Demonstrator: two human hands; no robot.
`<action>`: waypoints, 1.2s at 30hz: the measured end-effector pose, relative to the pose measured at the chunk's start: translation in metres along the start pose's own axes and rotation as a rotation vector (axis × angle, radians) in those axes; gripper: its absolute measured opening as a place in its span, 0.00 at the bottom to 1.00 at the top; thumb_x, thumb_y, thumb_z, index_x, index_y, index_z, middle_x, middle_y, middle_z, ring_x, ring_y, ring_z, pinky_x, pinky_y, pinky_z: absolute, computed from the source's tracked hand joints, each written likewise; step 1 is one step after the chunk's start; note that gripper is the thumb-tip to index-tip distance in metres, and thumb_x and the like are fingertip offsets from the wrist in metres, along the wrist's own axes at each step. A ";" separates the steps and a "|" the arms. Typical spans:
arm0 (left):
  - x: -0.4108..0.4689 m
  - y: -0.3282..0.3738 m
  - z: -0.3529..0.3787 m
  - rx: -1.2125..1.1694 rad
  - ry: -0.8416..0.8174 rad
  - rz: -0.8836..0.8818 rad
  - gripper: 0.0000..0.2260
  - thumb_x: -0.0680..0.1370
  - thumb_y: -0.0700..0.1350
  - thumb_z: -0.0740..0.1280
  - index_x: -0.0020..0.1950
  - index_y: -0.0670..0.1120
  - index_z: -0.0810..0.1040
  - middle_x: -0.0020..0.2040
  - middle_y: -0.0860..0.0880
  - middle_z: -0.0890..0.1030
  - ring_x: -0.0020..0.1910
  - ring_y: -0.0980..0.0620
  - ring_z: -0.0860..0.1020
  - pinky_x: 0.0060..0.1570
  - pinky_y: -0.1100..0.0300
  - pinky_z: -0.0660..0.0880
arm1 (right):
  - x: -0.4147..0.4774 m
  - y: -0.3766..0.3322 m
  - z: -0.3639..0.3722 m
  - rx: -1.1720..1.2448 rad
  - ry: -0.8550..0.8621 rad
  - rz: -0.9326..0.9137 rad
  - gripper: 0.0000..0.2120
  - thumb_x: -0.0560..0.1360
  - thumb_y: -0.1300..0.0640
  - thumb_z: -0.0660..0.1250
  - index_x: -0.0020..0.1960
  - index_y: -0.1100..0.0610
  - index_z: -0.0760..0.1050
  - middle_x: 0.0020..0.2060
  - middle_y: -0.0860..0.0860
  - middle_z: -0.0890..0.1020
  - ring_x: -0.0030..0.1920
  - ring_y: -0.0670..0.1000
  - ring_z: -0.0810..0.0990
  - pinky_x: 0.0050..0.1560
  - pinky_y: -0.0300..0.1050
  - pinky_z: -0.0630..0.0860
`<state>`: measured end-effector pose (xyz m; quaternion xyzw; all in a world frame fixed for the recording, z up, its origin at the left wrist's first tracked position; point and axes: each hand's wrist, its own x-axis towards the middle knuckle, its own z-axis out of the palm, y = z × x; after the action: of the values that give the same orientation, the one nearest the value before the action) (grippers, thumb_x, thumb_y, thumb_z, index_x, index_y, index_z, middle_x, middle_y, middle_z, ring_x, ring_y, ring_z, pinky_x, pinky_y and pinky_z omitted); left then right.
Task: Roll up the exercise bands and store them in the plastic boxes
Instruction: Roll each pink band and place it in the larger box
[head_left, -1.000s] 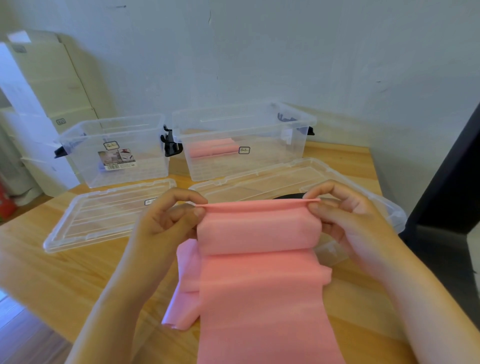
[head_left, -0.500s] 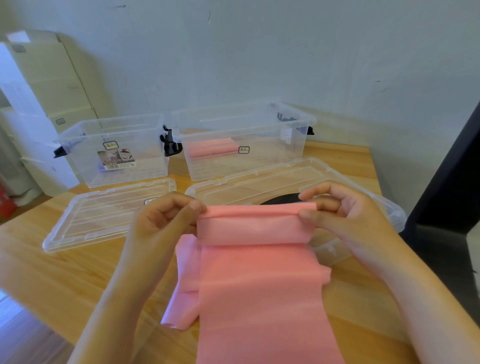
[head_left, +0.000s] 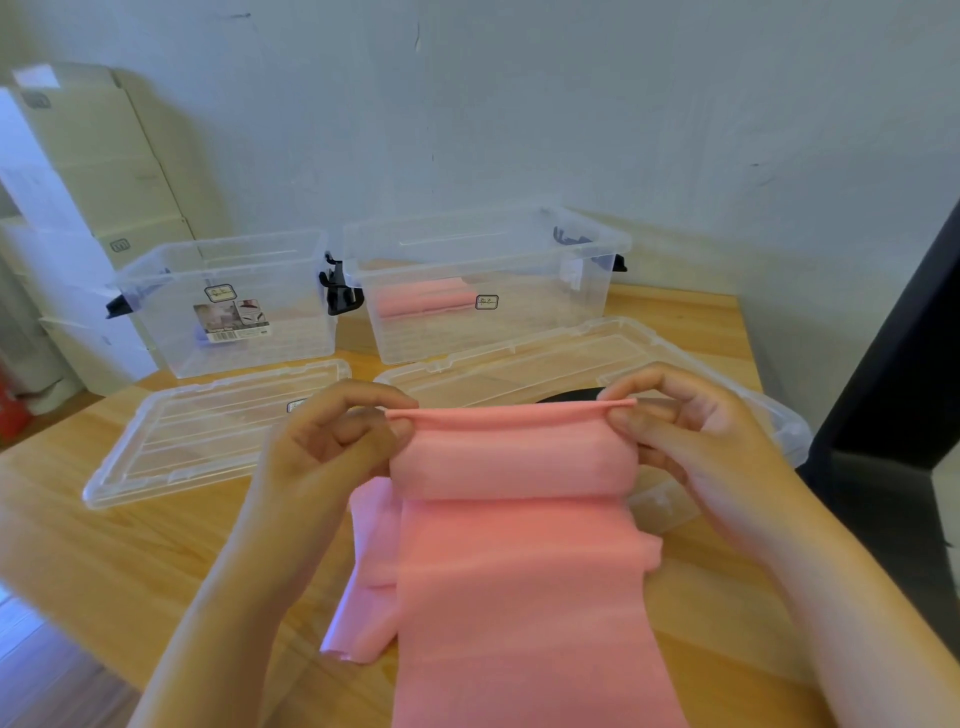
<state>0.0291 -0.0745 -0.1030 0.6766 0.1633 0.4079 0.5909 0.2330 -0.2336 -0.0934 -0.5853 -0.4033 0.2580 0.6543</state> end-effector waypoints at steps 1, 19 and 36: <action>0.000 0.000 -0.001 -0.035 0.007 -0.006 0.08 0.68 0.38 0.74 0.43 0.50 0.84 0.33 0.48 0.77 0.36 0.54 0.76 0.38 0.64 0.75 | 0.001 0.000 0.000 0.013 -0.005 0.008 0.06 0.73 0.65 0.66 0.43 0.57 0.80 0.37 0.52 0.82 0.38 0.48 0.80 0.40 0.37 0.78; 0.002 -0.002 0.001 0.131 0.057 -0.021 0.11 0.64 0.39 0.73 0.45 0.44 0.83 0.40 0.48 0.84 0.41 0.55 0.81 0.44 0.68 0.77 | 0.000 -0.001 0.000 -0.136 0.018 0.004 0.09 0.72 0.68 0.69 0.48 0.58 0.82 0.42 0.52 0.85 0.42 0.44 0.82 0.46 0.35 0.77; 0.001 0.000 0.000 -0.103 -0.009 -0.120 0.12 0.74 0.42 0.61 0.38 0.47 0.84 0.36 0.45 0.81 0.36 0.52 0.79 0.36 0.63 0.78 | -0.001 -0.004 -0.005 0.102 -0.048 0.034 0.14 0.76 0.64 0.62 0.40 0.56 0.85 0.41 0.54 0.85 0.41 0.50 0.83 0.40 0.38 0.79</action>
<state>0.0304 -0.0738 -0.1027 0.6359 0.1796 0.3768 0.6491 0.2362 -0.2382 -0.0897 -0.5517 -0.3953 0.3031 0.6689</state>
